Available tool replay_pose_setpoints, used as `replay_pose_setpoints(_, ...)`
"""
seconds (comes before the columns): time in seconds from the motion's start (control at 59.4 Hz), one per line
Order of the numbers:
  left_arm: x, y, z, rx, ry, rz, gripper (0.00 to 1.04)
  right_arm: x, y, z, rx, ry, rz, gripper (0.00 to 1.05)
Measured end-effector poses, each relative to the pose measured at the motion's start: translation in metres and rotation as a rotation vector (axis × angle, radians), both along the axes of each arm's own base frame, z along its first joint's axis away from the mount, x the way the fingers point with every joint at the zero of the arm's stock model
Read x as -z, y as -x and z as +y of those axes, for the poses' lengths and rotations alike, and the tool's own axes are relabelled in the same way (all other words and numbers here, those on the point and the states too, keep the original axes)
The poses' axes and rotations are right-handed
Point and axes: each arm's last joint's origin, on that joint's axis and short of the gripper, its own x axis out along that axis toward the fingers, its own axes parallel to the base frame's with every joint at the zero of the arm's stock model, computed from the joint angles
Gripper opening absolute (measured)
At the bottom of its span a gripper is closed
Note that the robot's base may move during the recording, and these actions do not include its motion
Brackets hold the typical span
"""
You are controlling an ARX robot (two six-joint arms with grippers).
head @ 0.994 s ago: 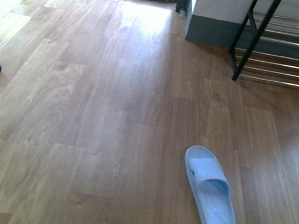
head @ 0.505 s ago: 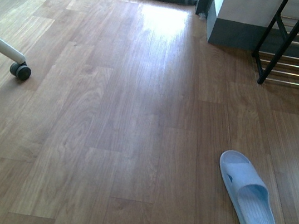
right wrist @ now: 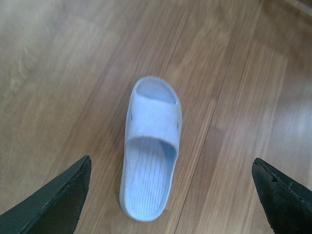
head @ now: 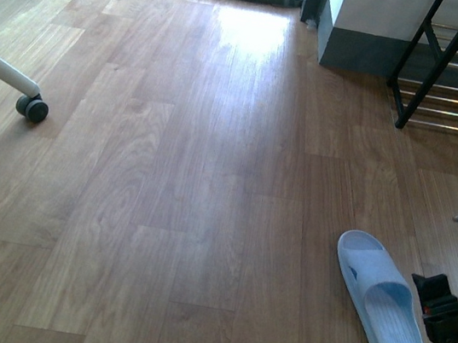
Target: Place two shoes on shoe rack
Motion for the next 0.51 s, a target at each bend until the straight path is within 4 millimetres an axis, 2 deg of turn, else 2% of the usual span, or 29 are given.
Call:
replay_pose_setpoints(0.185, 0.000, 0.000, 0.000, 0.000, 0.000, 0.000, 0.01, 0.049, -0.014, -0.017, 0.047, 0.062, 0.079, 0.96)
replay_pose_setpoints(0.505, 0.000, 0.000, 0.000, 0.000, 0.000, 0.000, 0.01, 0.100, -0.039, -0.027, 0.094, 0.093, 0.113, 0.96)
